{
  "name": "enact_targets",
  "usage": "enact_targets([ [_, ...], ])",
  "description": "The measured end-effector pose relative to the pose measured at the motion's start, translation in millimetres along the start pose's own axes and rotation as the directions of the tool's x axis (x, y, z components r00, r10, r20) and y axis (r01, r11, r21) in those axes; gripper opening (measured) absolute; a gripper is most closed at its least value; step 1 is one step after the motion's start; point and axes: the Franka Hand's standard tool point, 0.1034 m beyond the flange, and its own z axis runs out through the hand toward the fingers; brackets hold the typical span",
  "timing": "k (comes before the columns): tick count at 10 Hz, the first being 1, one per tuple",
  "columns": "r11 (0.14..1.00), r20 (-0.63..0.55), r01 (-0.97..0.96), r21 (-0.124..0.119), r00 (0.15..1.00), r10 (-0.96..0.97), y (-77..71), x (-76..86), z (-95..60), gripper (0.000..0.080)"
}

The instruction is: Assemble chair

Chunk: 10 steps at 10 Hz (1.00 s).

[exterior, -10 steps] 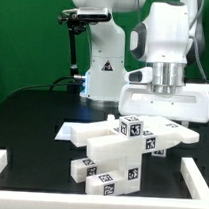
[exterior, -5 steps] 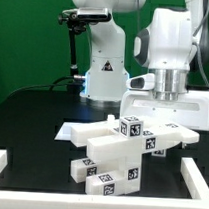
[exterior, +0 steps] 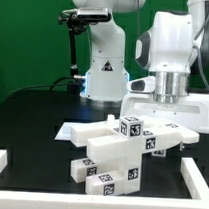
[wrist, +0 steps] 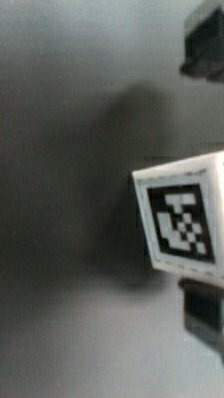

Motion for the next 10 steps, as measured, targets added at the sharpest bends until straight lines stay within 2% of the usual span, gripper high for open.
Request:
enact_targets([
  [1,1.000,0.000,0.004,0.000,1.000,-0.004,0.0,0.1,0.0,0.0384],
  [2,1.000,0.000,0.007,0.000,1.000,-0.007,0.0,0.1,0.0,0.0283],
  [9,1.000,0.008,0.031,-0.001,1.000,-0.031,-0.7,-1.8,-2.2,0.0284],
  [10,1.000,0.035,0.024,0.007,0.999,-0.025,-2.0,-6.8,-19.3,0.0284],
])
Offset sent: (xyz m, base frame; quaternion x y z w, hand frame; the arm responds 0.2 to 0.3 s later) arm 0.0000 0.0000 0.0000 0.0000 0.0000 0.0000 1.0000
